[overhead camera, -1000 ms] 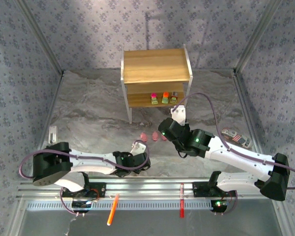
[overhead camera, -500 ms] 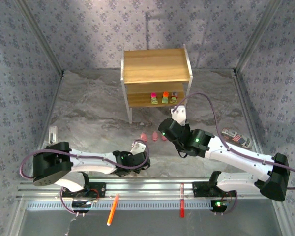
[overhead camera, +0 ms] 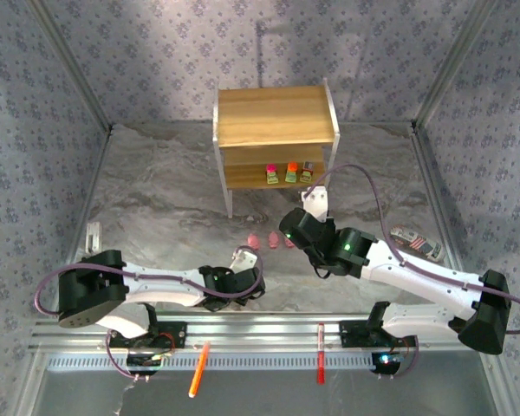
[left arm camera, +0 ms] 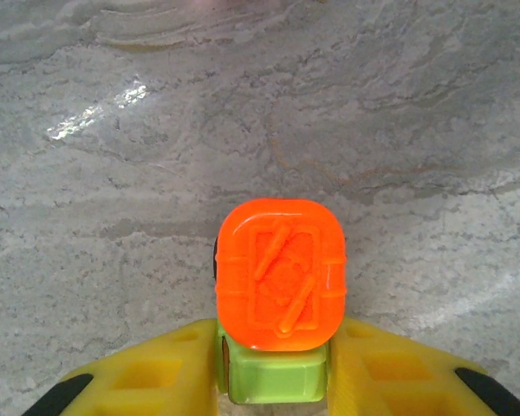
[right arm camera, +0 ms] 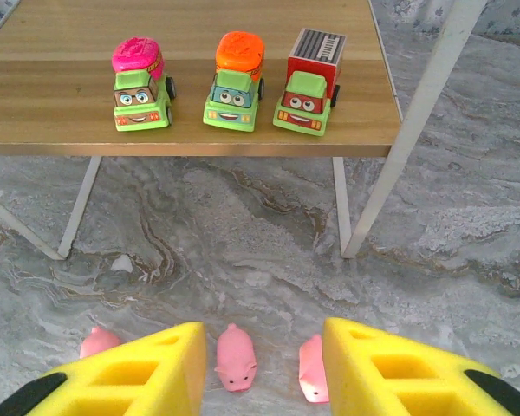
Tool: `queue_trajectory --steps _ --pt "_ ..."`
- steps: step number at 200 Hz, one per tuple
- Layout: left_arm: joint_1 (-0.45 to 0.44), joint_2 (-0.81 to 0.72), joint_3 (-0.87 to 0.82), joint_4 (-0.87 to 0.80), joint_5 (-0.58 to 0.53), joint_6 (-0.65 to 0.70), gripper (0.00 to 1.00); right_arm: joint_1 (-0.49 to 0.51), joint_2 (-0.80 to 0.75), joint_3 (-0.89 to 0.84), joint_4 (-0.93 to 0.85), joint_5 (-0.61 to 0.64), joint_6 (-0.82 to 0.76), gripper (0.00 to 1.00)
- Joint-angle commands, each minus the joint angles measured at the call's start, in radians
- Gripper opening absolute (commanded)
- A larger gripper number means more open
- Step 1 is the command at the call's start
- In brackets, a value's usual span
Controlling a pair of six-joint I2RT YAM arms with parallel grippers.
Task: Place and organize the plastic toys onto the shelf
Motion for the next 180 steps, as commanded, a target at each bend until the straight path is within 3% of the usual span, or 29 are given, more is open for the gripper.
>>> queue_trajectory --steps 1,78,180 --pt "0.005 -0.015 0.010 -0.019 -0.003 0.006 0.31 -0.005 -0.021 -0.006 -0.020 0.018 0.000 0.41" --pt "-0.002 -0.074 0.102 -0.106 -0.068 0.020 0.29 0.001 -0.098 -0.054 -0.053 0.039 0.019 0.41" --pt "0.006 -0.100 0.325 -0.211 -0.273 0.067 0.29 -0.025 -0.254 -0.165 -0.112 0.024 0.048 0.40"
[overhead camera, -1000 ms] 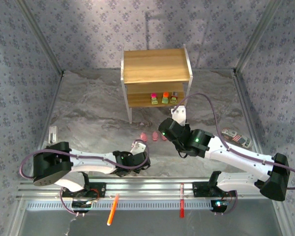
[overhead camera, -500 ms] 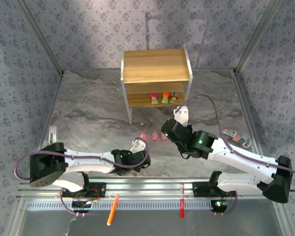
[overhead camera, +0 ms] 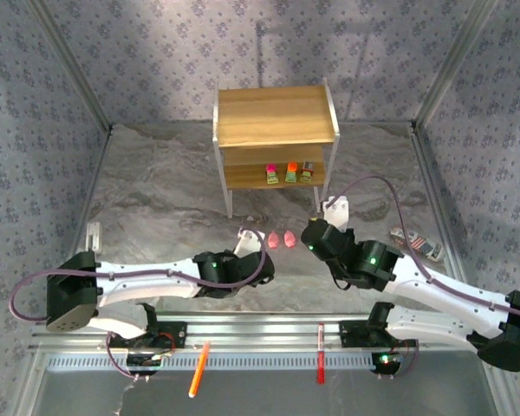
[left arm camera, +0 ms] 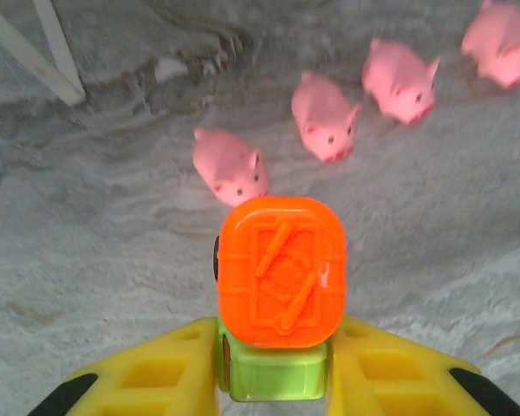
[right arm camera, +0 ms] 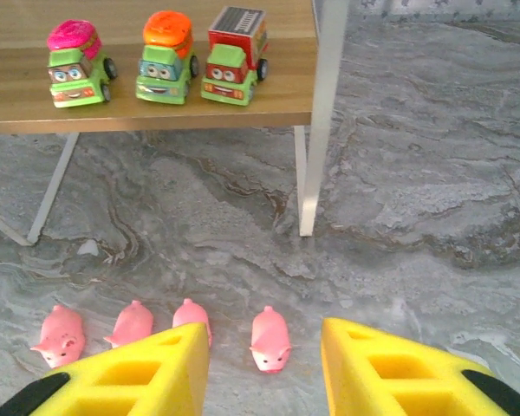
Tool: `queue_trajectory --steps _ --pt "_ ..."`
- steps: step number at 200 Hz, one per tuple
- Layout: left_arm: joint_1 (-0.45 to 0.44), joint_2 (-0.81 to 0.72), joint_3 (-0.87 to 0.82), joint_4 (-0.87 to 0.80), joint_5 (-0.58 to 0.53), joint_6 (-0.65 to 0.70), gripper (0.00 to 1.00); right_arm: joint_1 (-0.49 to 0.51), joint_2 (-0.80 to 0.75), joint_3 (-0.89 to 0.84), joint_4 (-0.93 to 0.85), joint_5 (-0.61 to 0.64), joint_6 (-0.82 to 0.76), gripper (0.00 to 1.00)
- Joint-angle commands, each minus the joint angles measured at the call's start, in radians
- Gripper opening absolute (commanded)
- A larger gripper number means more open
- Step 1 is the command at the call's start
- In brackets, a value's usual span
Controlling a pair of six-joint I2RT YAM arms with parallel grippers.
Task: Place and organize the plastic toys onto the shelf
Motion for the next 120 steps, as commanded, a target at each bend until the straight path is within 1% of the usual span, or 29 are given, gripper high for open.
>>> queue_trajectory --steps 1,53,120 --pt "0.008 -0.016 0.070 -0.044 -0.089 0.038 0.29 -0.016 -0.041 -0.032 -0.042 0.015 0.028 0.40" --pt "0.100 0.022 0.153 0.011 -0.109 0.105 0.29 -0.042 -0.093 -0.074 -0.050 -0.009 0.033 0.40" --pt "0.234 0.093 0.253 0.079 -0.063 0.184 0.29 -0.044 -0.145 -0.117 -0.056 -0.036 0.038 0.40"
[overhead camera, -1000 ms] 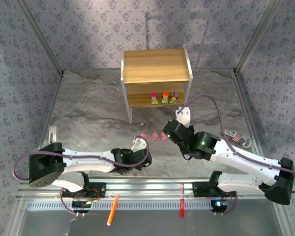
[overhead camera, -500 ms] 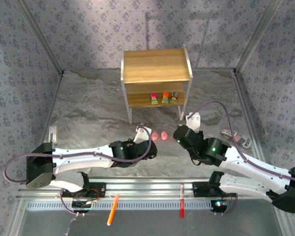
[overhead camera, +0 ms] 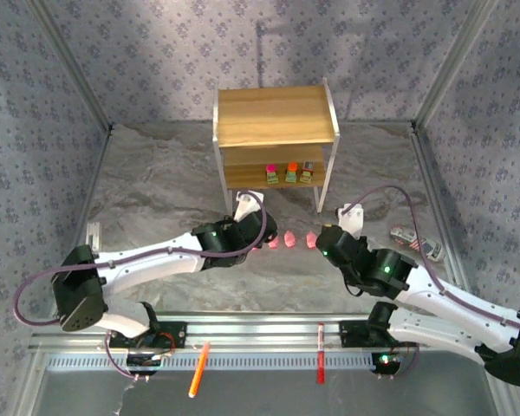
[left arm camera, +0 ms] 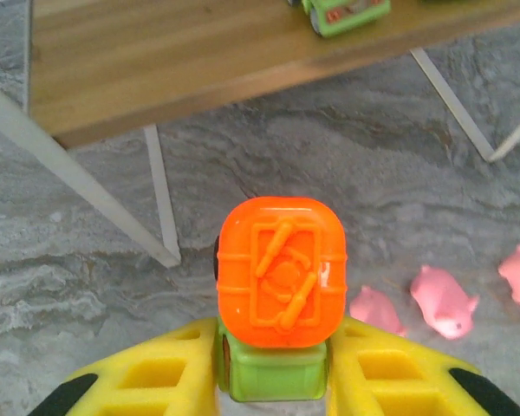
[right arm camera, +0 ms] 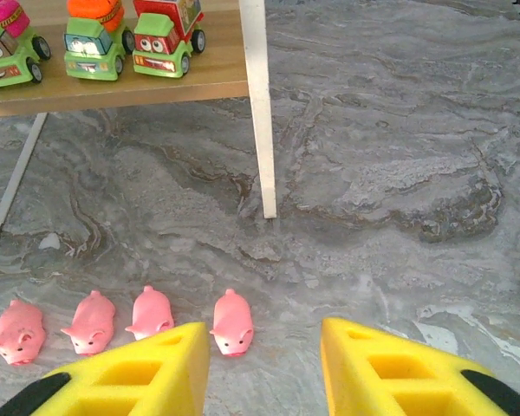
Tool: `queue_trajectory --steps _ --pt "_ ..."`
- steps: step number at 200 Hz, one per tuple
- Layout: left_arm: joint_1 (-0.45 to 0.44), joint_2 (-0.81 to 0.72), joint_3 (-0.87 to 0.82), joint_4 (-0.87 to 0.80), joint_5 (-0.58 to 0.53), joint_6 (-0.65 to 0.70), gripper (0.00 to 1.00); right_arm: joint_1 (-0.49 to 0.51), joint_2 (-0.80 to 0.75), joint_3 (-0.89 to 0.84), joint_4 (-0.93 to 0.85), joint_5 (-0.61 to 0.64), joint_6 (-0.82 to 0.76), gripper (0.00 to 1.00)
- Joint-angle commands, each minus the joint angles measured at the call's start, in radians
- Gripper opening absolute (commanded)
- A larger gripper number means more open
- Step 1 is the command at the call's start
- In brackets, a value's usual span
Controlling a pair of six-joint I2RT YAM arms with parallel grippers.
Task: Place and organize the plastic toys onto the shelf
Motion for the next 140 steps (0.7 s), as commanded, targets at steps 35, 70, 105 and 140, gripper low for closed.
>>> queue_trajectory --steps 35,70,105,140 --pt "0.094 0.067 0.119 0.058 0.032 0.077 0.29 0.000 -0.040 -0.040 -0.032 -0.022 0.023 0.40" --pt "0.143 0.115 0.167 0.080 0.063 0.088 0.29 0.001 -0.055 -0.060 -0.028 -0.028 0.027 0.40" --pt "0.175 0.151 0.195 0.109 0.075 0.096 0.29 0.010 -0.081 -0.082 -0.029 -0.032 0.037 0.40" --pt "0.206 0.183 0.227 0.117 0.096 0.099 0.29 0.013 -0.086 -0.086 -0.038 -0.034 0.041 0.40"
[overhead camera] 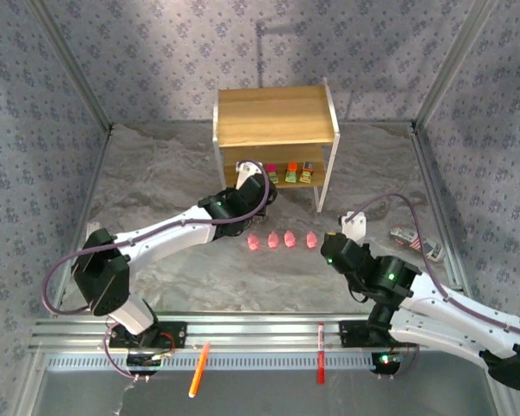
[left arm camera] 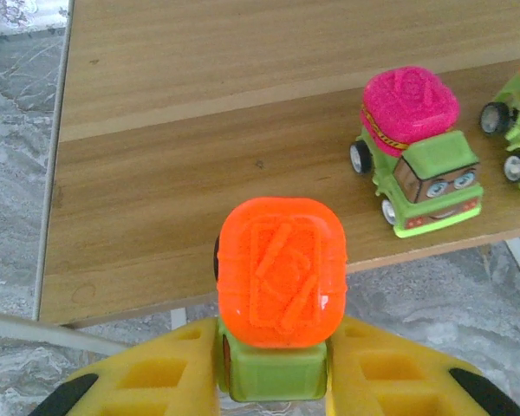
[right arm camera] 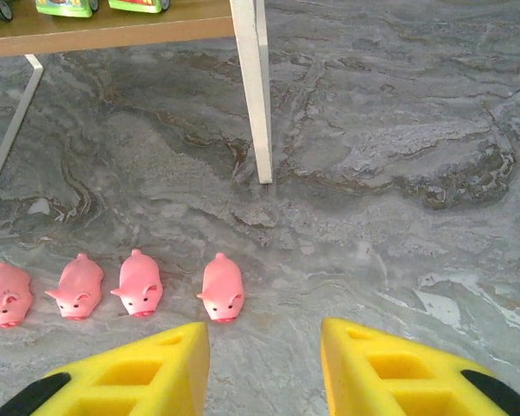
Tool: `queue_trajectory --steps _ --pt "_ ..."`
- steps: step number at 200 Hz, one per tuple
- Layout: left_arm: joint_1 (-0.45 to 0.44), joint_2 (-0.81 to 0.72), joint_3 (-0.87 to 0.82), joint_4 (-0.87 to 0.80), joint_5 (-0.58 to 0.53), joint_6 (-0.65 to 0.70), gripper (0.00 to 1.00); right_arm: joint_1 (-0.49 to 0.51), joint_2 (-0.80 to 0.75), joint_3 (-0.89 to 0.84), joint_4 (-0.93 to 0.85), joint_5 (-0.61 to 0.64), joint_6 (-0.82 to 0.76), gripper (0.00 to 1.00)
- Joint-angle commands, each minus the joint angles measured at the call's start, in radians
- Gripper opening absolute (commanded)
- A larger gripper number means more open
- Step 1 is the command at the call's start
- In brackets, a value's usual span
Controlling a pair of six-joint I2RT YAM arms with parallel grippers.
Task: Place and organize the plastic toys onto the shelf
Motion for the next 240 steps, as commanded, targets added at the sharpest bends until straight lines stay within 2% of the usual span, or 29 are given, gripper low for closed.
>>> queue_trajectory --steps 1,93,213,240 --pt "0.018 0.018 0.052 0.034 0.020 0.017 0.29 0.008 -0.012 -0.007 -0.028 0.006 0.022 0.40" --pt "0.065 0.072 0.098 0.068 0.029 -0.002 0.29 0.008 -0.010 -0.017 -0.035 -0.002 0.026 0.40" --pt "0.080 0.131 0.110 0.098 0.009 -0.057 0.29 0.000 -0.038 -0.027 -0.063 -0.003 0.024 0.40" --pt "0.085 0.133 0.109 0.097 0.009 -0.068 0.32 -0.005 -0.038 -0.027 -0.062 -0.007 0.020 0.40"
